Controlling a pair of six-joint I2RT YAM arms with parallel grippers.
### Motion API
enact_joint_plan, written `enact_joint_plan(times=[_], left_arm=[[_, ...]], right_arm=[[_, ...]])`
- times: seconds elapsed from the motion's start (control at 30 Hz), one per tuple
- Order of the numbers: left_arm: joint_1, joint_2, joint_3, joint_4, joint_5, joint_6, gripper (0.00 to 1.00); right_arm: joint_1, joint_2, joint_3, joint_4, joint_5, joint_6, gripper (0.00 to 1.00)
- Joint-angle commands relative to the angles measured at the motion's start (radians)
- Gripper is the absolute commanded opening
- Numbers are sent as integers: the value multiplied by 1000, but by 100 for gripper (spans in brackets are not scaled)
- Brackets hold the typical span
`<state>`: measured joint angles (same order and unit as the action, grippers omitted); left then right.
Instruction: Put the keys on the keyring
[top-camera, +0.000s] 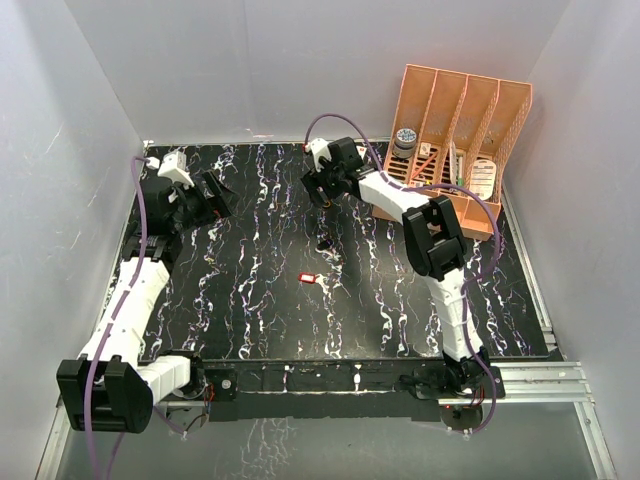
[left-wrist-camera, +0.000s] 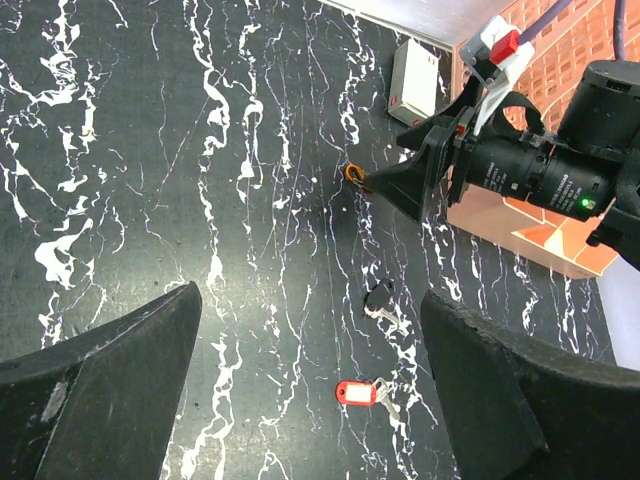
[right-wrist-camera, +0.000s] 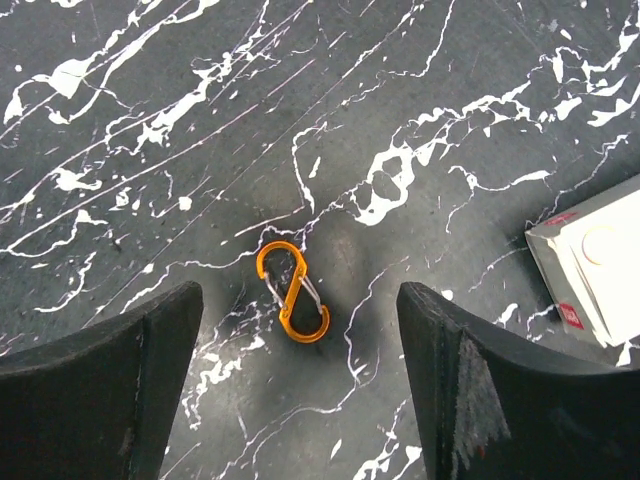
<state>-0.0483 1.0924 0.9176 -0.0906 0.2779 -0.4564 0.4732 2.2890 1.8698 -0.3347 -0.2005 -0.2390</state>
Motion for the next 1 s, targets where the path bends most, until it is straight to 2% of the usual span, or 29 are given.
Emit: enact_joint_plan(times=[0.0, 0.37, 0.97], left_arm=[[-4, 8, 3, 2, 0, 17, 90], [-4, 32, -2, 8, -10, 21, 90], [-4, 37, -8, 5, -22, 24, 91]], right_arm=[[-30, 44, 90, 11, -81, -39, 75], [-38, 87, 124, -34, -112, -82, 64], [-38, 125, 153, -84, -149, -120, 54]])
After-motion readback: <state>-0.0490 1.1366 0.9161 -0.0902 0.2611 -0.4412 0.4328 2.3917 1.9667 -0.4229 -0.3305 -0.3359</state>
